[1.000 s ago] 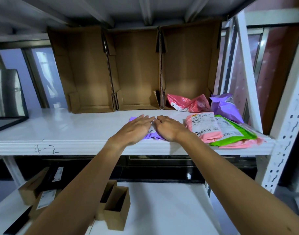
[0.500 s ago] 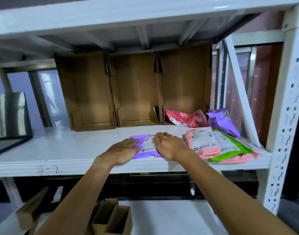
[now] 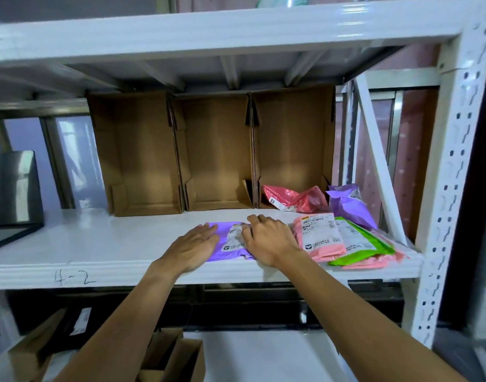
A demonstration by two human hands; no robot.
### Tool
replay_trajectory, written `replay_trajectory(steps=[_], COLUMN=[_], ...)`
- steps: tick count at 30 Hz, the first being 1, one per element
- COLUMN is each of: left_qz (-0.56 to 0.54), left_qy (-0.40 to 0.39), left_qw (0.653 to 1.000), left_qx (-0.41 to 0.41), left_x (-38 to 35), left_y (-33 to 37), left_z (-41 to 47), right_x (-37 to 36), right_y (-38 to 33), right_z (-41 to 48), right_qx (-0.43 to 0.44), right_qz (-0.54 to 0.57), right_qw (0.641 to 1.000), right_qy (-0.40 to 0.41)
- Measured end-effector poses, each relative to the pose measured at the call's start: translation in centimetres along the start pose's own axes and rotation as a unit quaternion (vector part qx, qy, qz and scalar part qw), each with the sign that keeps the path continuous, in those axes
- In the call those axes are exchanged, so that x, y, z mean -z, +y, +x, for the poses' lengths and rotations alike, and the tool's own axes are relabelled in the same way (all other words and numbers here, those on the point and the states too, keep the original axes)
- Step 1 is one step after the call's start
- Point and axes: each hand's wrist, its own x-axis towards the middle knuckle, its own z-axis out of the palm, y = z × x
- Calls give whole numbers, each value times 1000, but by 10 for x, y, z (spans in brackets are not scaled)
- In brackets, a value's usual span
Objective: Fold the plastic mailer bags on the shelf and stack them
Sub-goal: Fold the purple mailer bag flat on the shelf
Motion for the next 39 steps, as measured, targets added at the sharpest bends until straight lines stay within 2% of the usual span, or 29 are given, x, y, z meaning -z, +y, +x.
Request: replay_trajectory(steps=[4,8,12,16,22,29,34,39], left_qz=[-54,-73,-106,-163,-113,-107,-113,-104], left_qy=[27,45,57,51,30,41,98,134], left_qw=[998,995,988,977,978,971,973,976], left_qx=[5,-50,-100,-126,-174,-209,-174,-139], left_x=[6,20,16,7,-8,-17,-29,-31], left_y=[14,47,92,143,198,243,258,276], left_z=[5,13,34,40,58,72,92,107], right_x=[13,47,77,85,98,107,102,95], right_y=[2,14,45,84,147,183,198,202], right_z=[2,11,8,-7,-37,-53,-52,-44], right_qx=[-31,-81,-119,-152,-198,-222,-235,-275], right_qz=[38,83,53,34,16,22,55,118], right_qw=[999,989,986,983,977,971,970,954], right_qy=[25,87,101,93,84,82,32,-32])
